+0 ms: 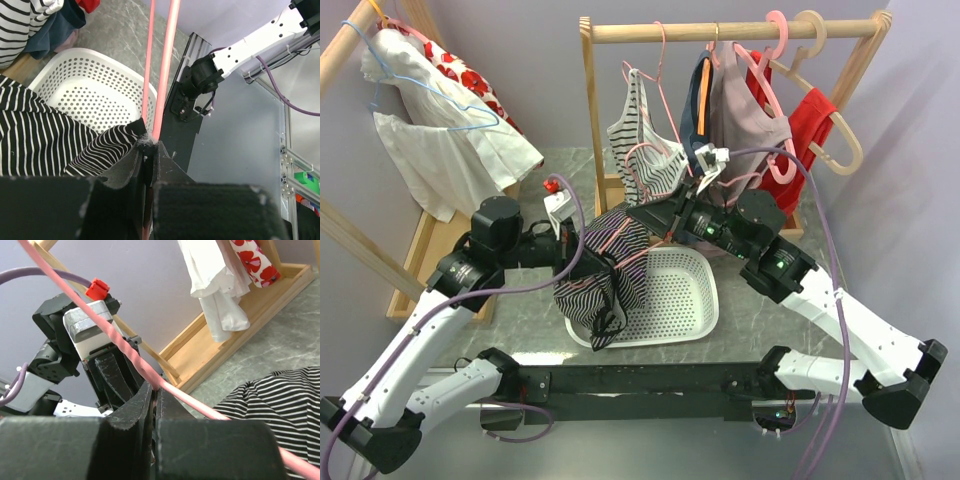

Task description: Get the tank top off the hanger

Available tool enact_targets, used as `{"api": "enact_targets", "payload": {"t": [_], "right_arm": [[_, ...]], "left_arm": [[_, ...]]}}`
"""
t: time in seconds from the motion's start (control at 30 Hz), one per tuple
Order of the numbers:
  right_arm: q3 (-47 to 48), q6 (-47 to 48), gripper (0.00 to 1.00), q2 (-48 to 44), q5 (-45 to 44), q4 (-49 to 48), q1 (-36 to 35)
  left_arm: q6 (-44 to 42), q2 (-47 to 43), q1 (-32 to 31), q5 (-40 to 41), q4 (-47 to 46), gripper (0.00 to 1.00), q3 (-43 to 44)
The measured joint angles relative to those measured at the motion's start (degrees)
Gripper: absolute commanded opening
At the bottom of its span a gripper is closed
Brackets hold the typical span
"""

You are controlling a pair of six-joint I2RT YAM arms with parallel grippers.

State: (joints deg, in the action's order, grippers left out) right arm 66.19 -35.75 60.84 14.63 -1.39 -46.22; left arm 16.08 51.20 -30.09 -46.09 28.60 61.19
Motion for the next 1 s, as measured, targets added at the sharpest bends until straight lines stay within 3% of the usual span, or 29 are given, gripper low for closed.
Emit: {"api": "enact_targets", "payload": {"t": [0.1, 0.2, 0.4, 0.6, 0.7, 1.0], "right_arm": [[-1.99, 0.11, 0.00, -1.88, -0.66, -0.17, -0.07], [-3.98, 0.61, 0.00, -4.17, -1.81, 0.00, -0.48], [-6.71, 3.63, 0.00, -11.10, -7.61, 5.31, -0.63], [-6.73, 7.50, 0.00, -17.64, -17.00, 12.35, -0.07], [-6.73, 8.94, 0.00, -19.58, -21.24, 14.97, -0.07], [-6.32, 12.85, 0.00, -20.96, -29.51, 20.06, -0.02]], "left_arm": [[-0.81, 0.00, -0.07, 0.55, 0.42, 0.01, 0.00], [-1.44, 0.00, -0.42, 1.01, 0.70, 0.11, 0.00], [-1.38, -0.37, -0.42, 3.58, 1.90, 0.66, -0.02], [-1.55, -2.05, -0.35, 9.70, 4.15, 0.80, 0.00], [-1.73, -2.73, -0.35, 14.75, 5.90, 0.96, 0.02], [0.39, -0.11, -0.15, 34.18, 6.27, 1.00, -2.51]]}}
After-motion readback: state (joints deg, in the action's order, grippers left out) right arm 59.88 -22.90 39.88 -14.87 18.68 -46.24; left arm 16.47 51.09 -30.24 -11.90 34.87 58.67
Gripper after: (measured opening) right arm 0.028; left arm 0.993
